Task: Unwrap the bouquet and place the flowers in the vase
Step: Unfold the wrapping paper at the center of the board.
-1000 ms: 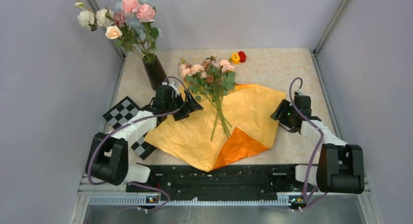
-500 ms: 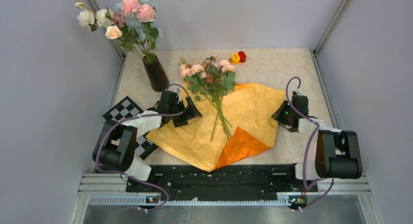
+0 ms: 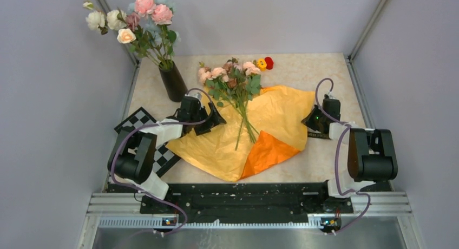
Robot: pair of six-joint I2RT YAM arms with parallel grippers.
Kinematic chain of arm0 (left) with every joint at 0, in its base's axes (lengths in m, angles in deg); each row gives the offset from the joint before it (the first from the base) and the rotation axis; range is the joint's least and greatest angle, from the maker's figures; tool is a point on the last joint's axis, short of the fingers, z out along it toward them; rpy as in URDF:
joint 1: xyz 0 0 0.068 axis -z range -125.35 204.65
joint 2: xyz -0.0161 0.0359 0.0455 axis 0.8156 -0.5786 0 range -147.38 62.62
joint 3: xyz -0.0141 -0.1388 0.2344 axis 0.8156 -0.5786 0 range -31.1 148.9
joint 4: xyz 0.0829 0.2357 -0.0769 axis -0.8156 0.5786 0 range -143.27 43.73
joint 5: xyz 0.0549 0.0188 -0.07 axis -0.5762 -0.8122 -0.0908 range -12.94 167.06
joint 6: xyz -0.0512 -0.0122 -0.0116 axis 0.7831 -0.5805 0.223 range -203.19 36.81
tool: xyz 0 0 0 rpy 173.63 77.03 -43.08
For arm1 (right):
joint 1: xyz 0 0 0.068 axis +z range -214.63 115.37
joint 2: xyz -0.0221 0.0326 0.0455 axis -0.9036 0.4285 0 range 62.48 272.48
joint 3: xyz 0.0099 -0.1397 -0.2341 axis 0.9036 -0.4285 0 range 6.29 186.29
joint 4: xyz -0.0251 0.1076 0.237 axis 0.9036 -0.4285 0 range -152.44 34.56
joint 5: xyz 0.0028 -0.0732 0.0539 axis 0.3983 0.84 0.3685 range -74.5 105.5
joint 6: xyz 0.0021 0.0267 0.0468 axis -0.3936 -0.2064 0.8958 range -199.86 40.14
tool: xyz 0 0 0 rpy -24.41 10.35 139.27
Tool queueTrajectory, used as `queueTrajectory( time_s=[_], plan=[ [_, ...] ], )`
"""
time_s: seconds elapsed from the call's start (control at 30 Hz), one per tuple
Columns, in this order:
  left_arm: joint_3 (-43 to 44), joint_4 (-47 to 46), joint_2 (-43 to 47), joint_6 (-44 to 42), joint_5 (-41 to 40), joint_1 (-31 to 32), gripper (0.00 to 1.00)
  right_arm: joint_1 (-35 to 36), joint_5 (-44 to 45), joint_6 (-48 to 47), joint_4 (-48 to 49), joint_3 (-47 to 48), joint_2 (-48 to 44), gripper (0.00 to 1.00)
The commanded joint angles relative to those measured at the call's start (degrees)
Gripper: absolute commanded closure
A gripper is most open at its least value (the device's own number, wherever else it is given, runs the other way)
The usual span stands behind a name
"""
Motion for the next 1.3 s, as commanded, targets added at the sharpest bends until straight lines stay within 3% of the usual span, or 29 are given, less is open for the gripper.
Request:
queueTrajectory(
  time_s=[0.0,0.33,0.37,0.43,0.53,0.73,0.83,1.0,1.27],
  plan=[
    [1.21,0.37,-3.67,-2.43,-3.78,-0.16,0.02,-0.12,1.09,-0.01,0.63,3.20,3.11,1.00],
    [4.47,4.11,0.64,-7.83,-3.57,-0.04,0.01,-0.11,-0.53,-0.12,0.57,4.99,5.57,1.00],
    [4.63,4.78,1.70,-8.53,-4.01,-0.03,0.01,-0.11,-0.61,-0.17,0.32,5.03,5.33,0.96],
    [5.02,6.53,4.26,-9.52,-5.15,0.18,0.01,-0.12,-0.72,-0.58,-0.54,5.28,4.62,0.77],
    [5.42,8.92,8.49,-10.94,-7.32,1.22,0.01,-0.11,1.17,-1.57,-3.10,5.93,2.61,0.60],
    [4.32,10.01,16.23,-14.17,-6.64,5.93,0.01,-0.11,8.20,-4.80,-10.18,6.57,-4.94,0.46],
    [3.35,8.42,18.25,-14.35,-3.32,9.18,0.01,-0.11,8.56,-6.23,-12.52,6.70,-9.21,0.45],
    [0.18,2.27,18.95,-15.26,4.69,14.37,0.01,-0.11,1.84,-5.55,-12.79,6.56,-13.60,0.44],
    [-4.28,-12.22,12.49,-10.06,11.45,22.43,0.04,1.92,-19.50,-6.17,-7.88,7.40,-10.77,0.44]
  ],
)
